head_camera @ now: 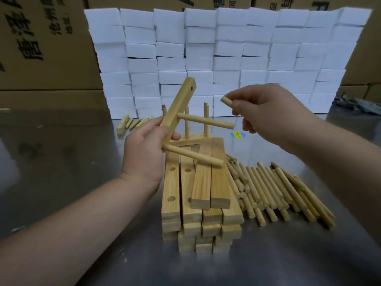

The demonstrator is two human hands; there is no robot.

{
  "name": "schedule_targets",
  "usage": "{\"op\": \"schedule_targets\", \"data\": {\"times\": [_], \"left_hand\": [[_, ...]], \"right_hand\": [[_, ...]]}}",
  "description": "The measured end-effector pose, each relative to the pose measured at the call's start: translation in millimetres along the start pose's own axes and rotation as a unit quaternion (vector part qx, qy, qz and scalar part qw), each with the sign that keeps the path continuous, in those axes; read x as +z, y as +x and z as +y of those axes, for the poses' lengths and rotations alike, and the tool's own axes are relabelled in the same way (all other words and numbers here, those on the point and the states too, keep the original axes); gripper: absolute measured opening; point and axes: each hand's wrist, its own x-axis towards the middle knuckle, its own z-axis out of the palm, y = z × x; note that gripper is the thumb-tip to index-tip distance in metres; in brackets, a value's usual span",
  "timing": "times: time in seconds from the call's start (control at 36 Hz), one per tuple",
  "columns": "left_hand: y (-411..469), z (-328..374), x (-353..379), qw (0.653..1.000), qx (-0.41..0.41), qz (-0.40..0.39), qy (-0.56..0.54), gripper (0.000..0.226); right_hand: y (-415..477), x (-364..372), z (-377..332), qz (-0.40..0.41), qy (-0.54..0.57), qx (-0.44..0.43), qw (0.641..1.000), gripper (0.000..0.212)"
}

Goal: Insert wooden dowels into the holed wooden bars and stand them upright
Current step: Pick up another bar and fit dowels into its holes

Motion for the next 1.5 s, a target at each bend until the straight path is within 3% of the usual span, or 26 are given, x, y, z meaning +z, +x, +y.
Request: {"op": "schedule_targets", "data": {"times": [0.11, 0.25, 0.33, 0.44, 0.58, 0.83, 0.97, 1.08, 1.17, 1.36, 1.5], "left_hand": [[-3, 14, 1, 0.996, 0.055, -0.069, 0.011, 0.029], [-4, 28, 3, 0.985, 0.067, -0.157, 0.0, 0.034], [-1, 33, 3, 0.981, 0.074, -0.181, 0.009, 0.036], [10, 36, -3, 0.976, 0.047, -0.211, 0.025, 0.033], [17, 41, -9, 0.958, 0.014, -0.278, 0.072, 0.057], [15, 49, -7, 0.939, -0.012, -0.337, 0.064, 0.071], [15, 55, -8, 0.938, -0.009, -0.339, 0.077, 0.068], [16, 54, -5, 0.95, -0.011, -0.301, 0.084, 0.028], [16, 54, -5, 0.958, -0.007, -0.272, 0.089, 0.018], [12, 56, -2, 0.954, -0.028, -0.291, 0.072, 0.048], [13, 59, -2, 0.958, -0.031, -0.277, 0.066, 0.054]], "right_hand": [[0, -13, -10, 0.022, 0.008, -0.013, 1.0, 0.012], [-1, -26, -17, 0.042, 0.038, 0.016, 0.998, 0.009], [0, -27, -19, 0.035, 0.046, 0.025, 0.998, 0.017], [-1, -28, -23, 0.054, 0.05, 0.006, 0.997, 0.024], [-5, -27, -24, 0.062, 0.025, -0.042, 0.997, 0.017], [-9, -23, -27, 0.046, 0.022, -0.043, 0.998, 0.016], [-9, -22, -29, 0.044, 0.021, -0.054, 0.997, 0.015], [-8, -16, -27, 0.031, -0.001, -0.056, 0.998, 0.015], [-7, -13, -27, 0.03, -0.012, -0.059, 0.998, 0.016], [-11, -14, -32, 0.032, 0.027, -0.093, 0.995, 0.018], [-11, -13, -30, 0.016, 0.036, -0.097, 0.995, 0.021]]}}
